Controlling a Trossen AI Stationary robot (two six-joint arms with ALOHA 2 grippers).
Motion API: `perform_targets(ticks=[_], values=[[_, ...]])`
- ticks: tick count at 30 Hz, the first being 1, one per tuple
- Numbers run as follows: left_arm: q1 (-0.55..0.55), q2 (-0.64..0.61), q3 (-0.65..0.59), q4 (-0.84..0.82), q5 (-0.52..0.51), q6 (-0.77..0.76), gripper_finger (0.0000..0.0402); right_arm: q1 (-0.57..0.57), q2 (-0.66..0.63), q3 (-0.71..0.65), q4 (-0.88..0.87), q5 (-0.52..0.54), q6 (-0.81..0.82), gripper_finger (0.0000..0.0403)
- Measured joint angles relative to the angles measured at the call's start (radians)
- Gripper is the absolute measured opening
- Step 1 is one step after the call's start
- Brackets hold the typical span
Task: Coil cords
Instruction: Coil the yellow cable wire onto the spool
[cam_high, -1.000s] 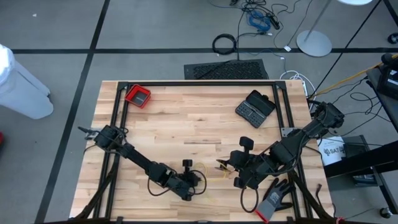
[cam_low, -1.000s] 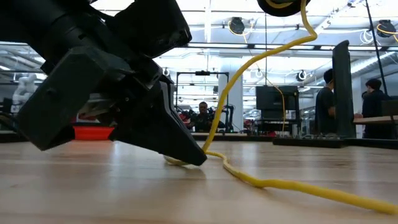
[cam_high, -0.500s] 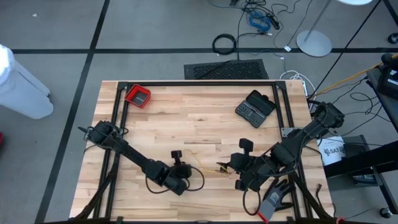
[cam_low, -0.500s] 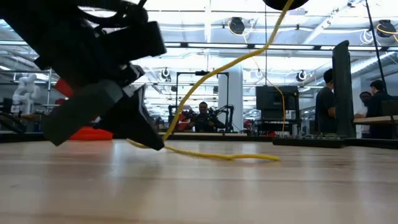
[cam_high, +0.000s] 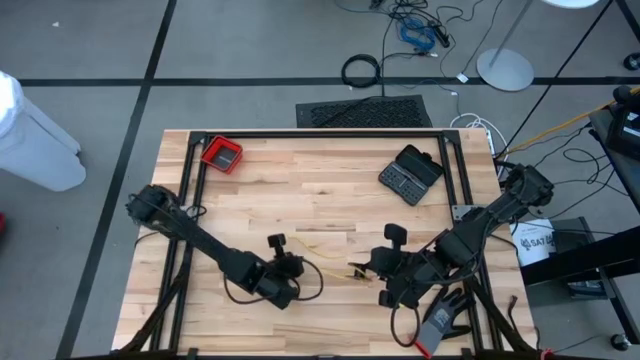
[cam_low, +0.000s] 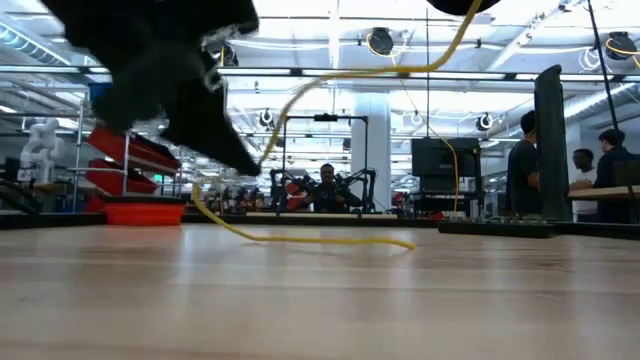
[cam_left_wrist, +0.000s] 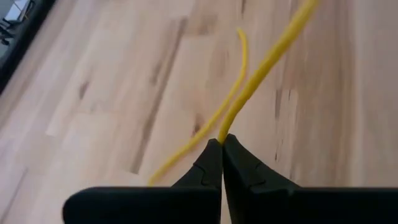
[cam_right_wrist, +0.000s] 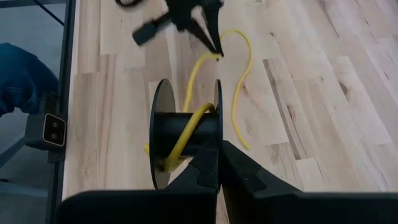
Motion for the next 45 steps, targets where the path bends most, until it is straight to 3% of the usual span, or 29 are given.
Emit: perform_targets(ticks=[20, 28, 45], values=[[-0.009, -0.374, 0.000, -0.012, -0.013, -0.039, 0.0001, -0.024, 0.022, 0.001, 0.054, 0.000, -0.034, 0.0000], [0.002, -0.388, 0.000, -0.106, -0.070, -0.066, 0.0001, -0.024, 0.022, 0.001, 0.055, -0.009, -0.037, 0.0000], [-0.055, -0.388, 0.065, -0.035, -0.125, -0.061, 0.0001, -0.084, 0.088, 0.001, 0.077, -0.059, -0.113, 0.0000]])
